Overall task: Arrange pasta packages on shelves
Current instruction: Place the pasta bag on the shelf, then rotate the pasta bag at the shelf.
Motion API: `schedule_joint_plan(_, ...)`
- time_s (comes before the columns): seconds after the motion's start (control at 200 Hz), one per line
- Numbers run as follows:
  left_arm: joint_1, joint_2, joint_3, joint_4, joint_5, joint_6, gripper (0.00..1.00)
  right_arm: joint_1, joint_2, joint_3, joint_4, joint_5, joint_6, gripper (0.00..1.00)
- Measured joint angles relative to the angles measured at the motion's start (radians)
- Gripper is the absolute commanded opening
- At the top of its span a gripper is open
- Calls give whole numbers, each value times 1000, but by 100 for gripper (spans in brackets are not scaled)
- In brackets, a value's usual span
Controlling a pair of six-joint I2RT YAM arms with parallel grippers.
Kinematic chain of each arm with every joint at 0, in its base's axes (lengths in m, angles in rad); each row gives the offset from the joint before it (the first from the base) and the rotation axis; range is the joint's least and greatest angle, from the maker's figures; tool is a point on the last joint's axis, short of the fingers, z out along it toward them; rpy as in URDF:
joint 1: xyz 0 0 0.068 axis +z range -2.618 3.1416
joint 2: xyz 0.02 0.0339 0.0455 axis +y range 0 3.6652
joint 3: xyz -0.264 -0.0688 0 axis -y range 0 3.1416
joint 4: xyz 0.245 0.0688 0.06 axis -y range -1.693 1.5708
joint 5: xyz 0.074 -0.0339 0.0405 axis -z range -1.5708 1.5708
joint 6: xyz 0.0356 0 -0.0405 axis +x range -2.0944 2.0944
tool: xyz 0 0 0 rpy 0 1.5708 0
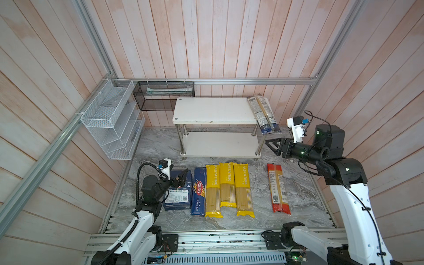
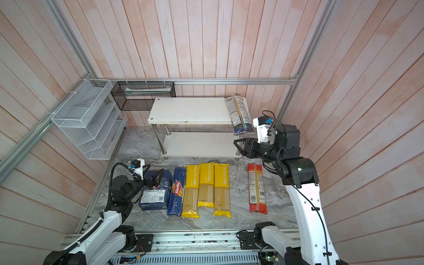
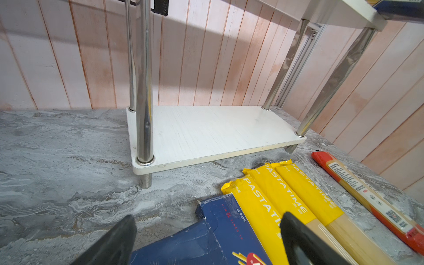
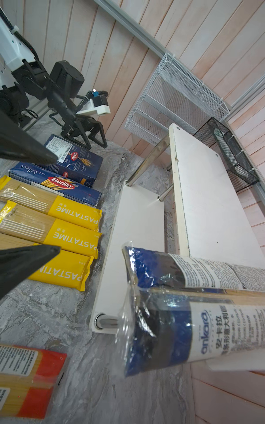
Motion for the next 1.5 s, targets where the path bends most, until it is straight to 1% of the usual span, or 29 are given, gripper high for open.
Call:
schedule_joint_plan(0.16, 2, 0, 0, 0, 0, -3, 100, 0, 8, -31, 15, -23, 16, 56)
schedule_joint_plan(0.425, 3, 5, 0, 0, 0, -8, 100, 9, 74, -40, 56, -44, 42, 56)
schedule_joint_plan(0.59, 3, 24, 0, -1, 0, -8, 100, 12, 107, -21, 65, -39, 39, 56)
schedule_joint_plan(1.005, 3, -4, 0, 0, 0, -8, 100, 12, 184, 41, 90, -37, 2, 57)
schedule_joint_plan(1.32, 3, -3, 0, 0, 0, -8, 100, 12, 202, 43, 130, -37, 4, 57)
schedule_joint_plan(1.5, 3, -4, 0, 0, 0, -8, 100, 33, 230, 42, 165, -37, 8, 57)
